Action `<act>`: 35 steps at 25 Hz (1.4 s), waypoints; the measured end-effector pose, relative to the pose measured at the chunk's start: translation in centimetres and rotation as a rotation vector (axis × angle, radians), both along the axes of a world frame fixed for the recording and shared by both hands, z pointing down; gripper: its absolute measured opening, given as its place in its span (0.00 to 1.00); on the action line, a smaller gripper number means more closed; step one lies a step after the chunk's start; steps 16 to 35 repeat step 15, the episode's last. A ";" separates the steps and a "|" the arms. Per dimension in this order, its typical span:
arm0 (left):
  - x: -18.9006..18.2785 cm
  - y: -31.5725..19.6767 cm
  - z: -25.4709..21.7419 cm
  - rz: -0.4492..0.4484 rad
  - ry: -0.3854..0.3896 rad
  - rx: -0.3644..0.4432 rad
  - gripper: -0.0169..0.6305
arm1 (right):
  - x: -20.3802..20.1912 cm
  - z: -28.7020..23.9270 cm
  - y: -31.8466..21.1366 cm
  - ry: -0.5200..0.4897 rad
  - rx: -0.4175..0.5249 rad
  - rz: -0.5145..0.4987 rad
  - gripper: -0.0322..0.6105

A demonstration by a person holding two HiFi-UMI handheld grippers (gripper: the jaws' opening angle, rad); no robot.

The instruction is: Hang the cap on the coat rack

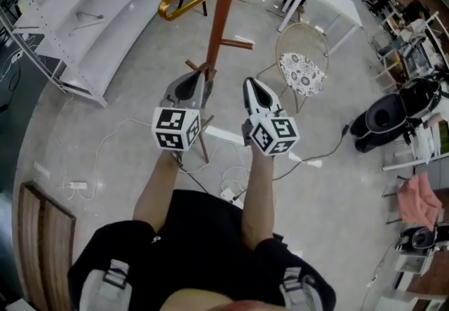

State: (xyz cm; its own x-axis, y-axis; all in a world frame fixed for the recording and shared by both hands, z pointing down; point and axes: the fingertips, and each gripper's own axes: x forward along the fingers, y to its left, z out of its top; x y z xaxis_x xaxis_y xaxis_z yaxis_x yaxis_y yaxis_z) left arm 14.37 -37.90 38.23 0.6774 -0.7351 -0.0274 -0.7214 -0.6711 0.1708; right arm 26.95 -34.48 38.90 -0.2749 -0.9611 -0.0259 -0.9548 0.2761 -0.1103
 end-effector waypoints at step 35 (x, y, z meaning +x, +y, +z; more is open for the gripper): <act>-1.4 -0.1 2.4 -0.024 -0.029 -0.062 0.02 | -1.6 2.1 -0.6 -0.014 -0.033 -0.013 0.05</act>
